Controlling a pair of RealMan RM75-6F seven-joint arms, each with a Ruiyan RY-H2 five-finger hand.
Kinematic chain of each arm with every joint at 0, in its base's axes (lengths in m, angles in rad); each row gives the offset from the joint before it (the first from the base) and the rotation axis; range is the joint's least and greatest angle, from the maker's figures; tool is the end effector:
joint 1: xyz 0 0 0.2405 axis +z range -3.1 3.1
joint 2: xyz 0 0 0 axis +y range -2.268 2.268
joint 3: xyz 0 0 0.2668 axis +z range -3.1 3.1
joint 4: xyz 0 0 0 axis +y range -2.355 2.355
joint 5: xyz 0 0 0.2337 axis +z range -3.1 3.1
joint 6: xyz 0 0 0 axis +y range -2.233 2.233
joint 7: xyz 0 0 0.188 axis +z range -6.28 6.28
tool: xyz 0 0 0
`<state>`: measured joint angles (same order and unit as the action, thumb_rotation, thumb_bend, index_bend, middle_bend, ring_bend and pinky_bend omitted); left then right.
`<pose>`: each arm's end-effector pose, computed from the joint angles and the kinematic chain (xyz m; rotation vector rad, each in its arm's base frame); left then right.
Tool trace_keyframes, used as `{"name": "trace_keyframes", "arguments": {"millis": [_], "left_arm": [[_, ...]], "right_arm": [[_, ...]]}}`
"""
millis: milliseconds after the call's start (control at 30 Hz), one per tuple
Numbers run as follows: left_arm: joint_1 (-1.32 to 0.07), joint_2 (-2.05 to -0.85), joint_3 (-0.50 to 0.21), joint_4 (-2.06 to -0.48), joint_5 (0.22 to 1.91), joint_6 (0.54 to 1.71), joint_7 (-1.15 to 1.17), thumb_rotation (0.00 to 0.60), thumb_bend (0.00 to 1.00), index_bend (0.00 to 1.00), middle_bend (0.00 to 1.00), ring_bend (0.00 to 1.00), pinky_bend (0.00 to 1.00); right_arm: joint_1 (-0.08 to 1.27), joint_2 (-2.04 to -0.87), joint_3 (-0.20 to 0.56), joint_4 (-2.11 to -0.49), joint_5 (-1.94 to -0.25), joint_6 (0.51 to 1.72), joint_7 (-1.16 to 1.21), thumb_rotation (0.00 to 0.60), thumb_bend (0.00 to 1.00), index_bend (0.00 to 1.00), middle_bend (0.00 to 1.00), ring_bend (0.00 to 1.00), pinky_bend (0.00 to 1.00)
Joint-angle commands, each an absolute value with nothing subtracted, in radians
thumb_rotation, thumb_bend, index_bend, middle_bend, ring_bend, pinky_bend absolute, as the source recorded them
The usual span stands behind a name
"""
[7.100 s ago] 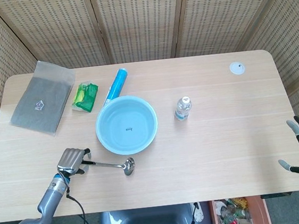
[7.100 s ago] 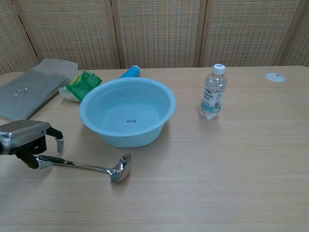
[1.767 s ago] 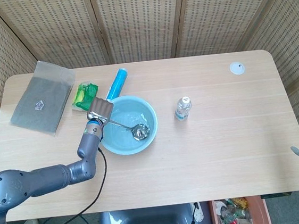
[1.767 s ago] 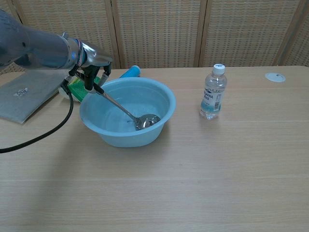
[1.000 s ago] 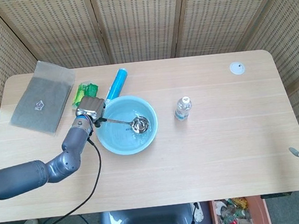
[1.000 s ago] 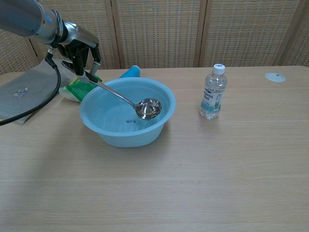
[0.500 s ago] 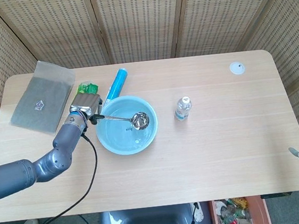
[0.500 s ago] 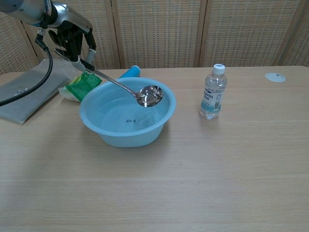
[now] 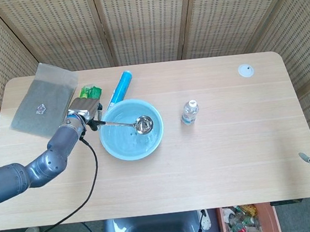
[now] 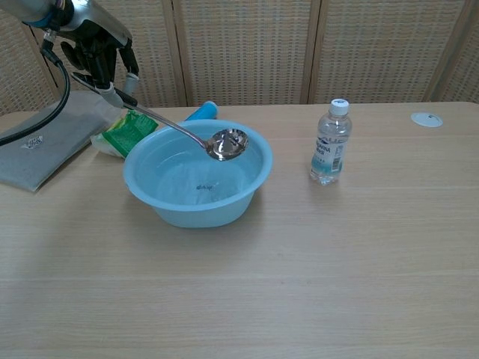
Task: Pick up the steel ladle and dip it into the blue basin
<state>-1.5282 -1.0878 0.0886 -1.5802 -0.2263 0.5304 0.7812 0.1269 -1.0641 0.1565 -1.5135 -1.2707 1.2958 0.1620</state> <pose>-0.0775 0.4949 0.0574 -1.8374 -1.1123 -0.3239 -0.3855 -0.2655 0.1845 1.1893 -1.0395 0.8325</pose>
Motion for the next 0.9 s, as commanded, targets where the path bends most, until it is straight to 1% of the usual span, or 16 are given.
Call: {"name": "trace_keyframes", "arguments": {"millis": [33,133,267,367,767,900], "left_arm": [[-1.555,-1.071,0.116,-1.578,-0.266,0.499,0.774,0.600,0.57,0.91,0.98,0.99,1.00],[-1.579,-1.058,0.144,-1.565,-0.307,0.451,0.767,0.600,0.58,0.91,0.98,0.99,1.00],[-1.627,-1.049,0.207,-1.542,-0.352,0.386,0.758,0.600,0.58,0.91,0.98,0.99,1.00],[-1.655,-1.045,0.241,-1.532,-0.365,0.354,0.740,0.600,0.58,0.91,0.98,0.99,1.00],[-1.757,-1.024,0.372,-1.525,-0.339,0.254,0.615,0.600,0.58,0.91,0.98,0.99,1.00],[-1.775,-1.021,0.402,-1.517,-0.309,0.215,0.554,0.600,0.58,0.92,0.98,0.99,1.00]], "right_arm": [[0.129,-1.067,0.156,-1.511,-1.267,1.289,0.158,0.600,0.00,0.00,0.00,0.00,0.00],[0.132,-1.070,0.156,-1.508,-1.262,1.284,0.153,0.600,0.00,0.00,0.00,0.00,0.00],[0.135,-1.074,0.158,-1.504,-1.254,1.279,0.146,0.600,0.00,0.00,0.00,0.00,0.00],[0.137,-1.076,0.158,-1.502,-1.251,1.276,0.141,0.600,0.00,0.00,0.00,0.00,0.00],[0.137,-1.079,0.158,-1.502,-1.251,1.276,0.134,0.600,0.00,0.00,0.00,0.00,0.00],[0.137,-1.080,0.158,-1.502,-1.250,1.276,0.131,0.600,0.00,0.00,0.00,0.00,0.00]]}}
